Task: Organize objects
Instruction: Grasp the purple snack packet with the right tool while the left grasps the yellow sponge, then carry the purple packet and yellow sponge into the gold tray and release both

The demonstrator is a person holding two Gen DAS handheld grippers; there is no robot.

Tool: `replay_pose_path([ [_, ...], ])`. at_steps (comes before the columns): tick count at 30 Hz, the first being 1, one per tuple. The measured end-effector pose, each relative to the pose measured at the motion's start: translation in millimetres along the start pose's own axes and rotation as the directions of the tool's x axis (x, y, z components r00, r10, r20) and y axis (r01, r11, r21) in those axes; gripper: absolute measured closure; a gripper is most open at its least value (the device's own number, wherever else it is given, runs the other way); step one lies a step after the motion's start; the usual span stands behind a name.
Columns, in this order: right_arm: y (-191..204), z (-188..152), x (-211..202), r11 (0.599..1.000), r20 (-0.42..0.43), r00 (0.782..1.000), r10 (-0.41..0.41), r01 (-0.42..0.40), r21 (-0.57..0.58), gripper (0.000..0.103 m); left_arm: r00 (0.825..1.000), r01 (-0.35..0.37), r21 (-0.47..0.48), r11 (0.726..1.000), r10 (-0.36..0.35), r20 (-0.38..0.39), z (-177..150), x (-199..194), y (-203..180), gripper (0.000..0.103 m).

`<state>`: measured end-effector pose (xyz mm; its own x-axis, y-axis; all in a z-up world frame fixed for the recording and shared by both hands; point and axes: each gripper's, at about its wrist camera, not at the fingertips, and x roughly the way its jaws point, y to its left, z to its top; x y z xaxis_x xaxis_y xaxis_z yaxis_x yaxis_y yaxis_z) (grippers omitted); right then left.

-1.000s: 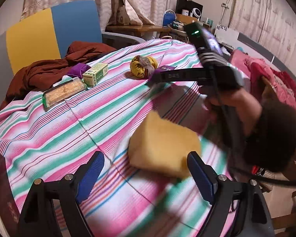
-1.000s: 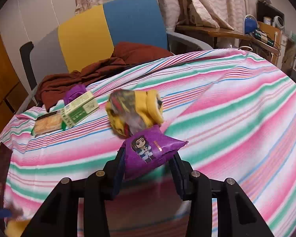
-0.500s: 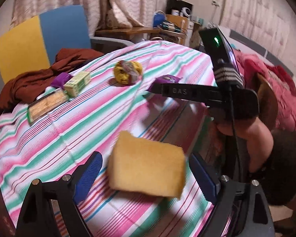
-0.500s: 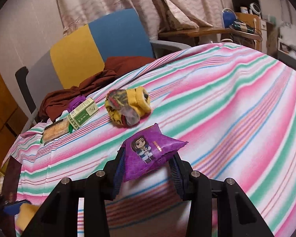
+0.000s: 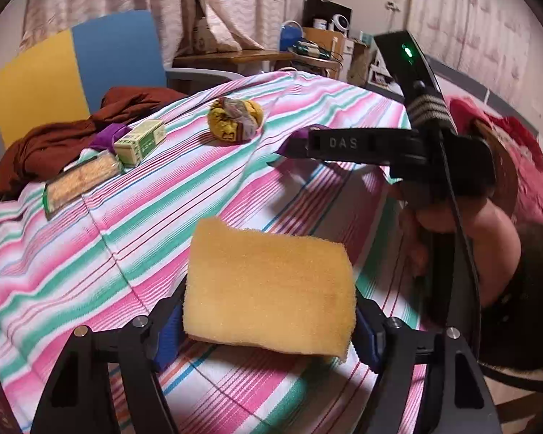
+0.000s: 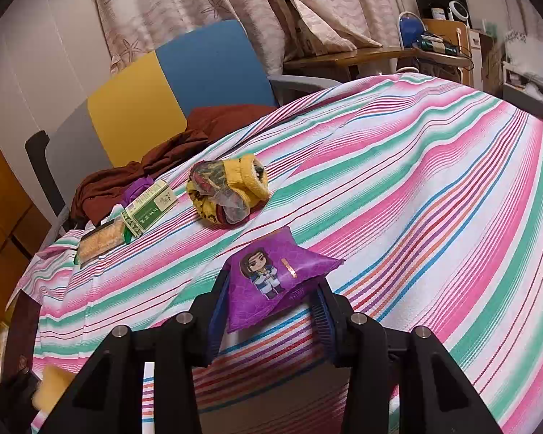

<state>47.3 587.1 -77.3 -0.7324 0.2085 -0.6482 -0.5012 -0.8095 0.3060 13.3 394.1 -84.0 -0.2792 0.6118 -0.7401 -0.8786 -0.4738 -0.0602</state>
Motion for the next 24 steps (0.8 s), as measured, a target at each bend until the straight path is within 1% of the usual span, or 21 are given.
replay_pose_path([
  [2, 1.2, -0.3, -1.9, 1.0, 0.007, 1.0, -0.002, 0.002, -0.011, 0.059, 1.0, 0.008, -0.019, 1.0, -0.008, 0.003, -2.9, -1.6, 0.9, 0.027],
  [5, 4.6, -0.9, -5.6, 0.999, 0.022, 1.0, -0.001, 0.001, -0.033, 0.059, 0.999, 0.045, -0.065, 0.997, -0.046, -0.008, -7.7, -0.9, 6.9, 0.027],
  [7, 8.9, -2.3, -7.4, 0.999, 0.026, 1.0, -0.005, 0.006, -0.053, 0.059, 0.998, 0.066, -0.097, 0.993, -0.066, 0.007, -9.6, -4.5, 12.1, 0.028],
  [11, 14.9, -5.0, -10.2, 0.996, 0.029, 0.999, -0.016, 0.018, -0.085, 0.059, 0.999, 0.044, -0.154, 0.987, -0.04, 0.03, -14.3, -16.0, 18.9, 0.03],
  [19, 23.2, -11.3, -15.9, 0.991, 0.037, 0.999, -0.04, 0.044, -0.129, 0.059, 0.995, 0.054, -0.21, 0.976, -0.036, 0.092, -20.2, -47.3, 34.9, 0.031],
  [24, 30.9, -17.1, -20.4, 0.986, 0.044, 0.998, -0.045, 0.052, -0.156, 0.059, 0.993, 0.056, -0.251, 0.966, -0.028, 0.114, -27.7, -64.3, 48.7, 0.031],
])
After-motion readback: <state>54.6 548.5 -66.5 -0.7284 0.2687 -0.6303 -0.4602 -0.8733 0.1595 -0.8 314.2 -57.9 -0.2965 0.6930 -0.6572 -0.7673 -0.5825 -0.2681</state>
